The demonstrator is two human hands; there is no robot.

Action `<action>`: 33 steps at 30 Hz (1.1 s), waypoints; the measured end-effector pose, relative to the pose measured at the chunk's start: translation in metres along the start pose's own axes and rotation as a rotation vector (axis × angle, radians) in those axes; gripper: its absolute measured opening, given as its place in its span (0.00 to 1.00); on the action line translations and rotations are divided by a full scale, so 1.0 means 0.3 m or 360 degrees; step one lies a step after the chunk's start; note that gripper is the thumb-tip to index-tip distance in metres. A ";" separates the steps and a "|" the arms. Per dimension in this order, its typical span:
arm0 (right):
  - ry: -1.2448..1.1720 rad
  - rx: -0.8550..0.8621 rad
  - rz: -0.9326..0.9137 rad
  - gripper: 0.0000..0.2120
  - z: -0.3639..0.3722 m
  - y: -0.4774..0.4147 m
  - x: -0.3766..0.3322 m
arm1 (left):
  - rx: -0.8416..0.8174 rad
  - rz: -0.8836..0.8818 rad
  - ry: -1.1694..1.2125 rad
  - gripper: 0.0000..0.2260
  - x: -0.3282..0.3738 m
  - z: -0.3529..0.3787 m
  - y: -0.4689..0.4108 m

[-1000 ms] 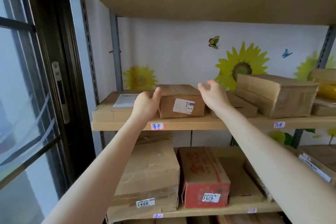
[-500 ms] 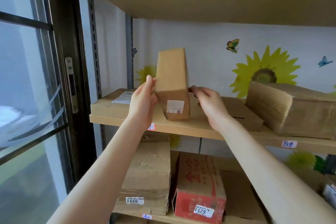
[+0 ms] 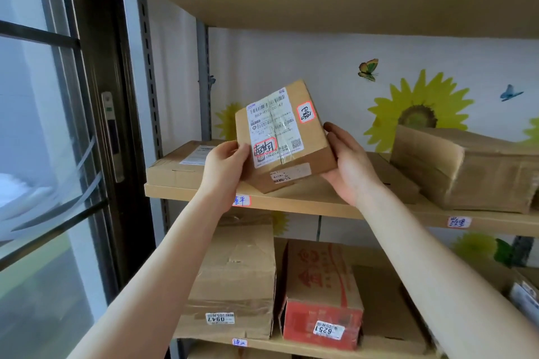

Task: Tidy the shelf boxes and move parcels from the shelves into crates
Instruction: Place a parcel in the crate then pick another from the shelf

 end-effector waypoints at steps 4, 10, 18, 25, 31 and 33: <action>0.0267 0.0064 -0.0099 0.10 0.020 0.026 -0.007 | -0.0051 0.0013 0.0081 0.08 0.005 -0.012 -0.008; 0.0501 0.0310 -0.0226 0.18 -0.069 0.184 -0.101 | -0.0409 0.0034 0.0247 0.11 0.014 0.146 0.030; 0.0348 0.1030 -0.0332 0.10 -0.573 0.612 -0.256 | -0.0988 -0.0120 0.0320 0.09 -0.124 0.674 0.346; 0.0361 0.1711 -0.0291 0.15 -1.155 1.235 -0.350 | -0.1445 -0.0489 0.0324 0.07 -0.410 1.233 0.953; 0.0390 0.2272 -0.0194 0.16 -1.558 1.755 -0.430 | -0.2039 -0.0924 0.0202 0.11 -0.599 1.623 1.525; 0.0361 0.2410 -0.0164 0.13 -1.665 1.899 -0.446 | -0.2193 -0.1059 0.0167 0.17 -0.654 1.729 1.688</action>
Point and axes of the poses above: each hand's wrist, its own y-axis away from the middle knuckle, its own z-axis out of the palm, x = y × z, the point moved 5 cm from there along -y, towards the middle knuckle, and after that the axes turned 2 degrees about y, right-handed, at the moved point
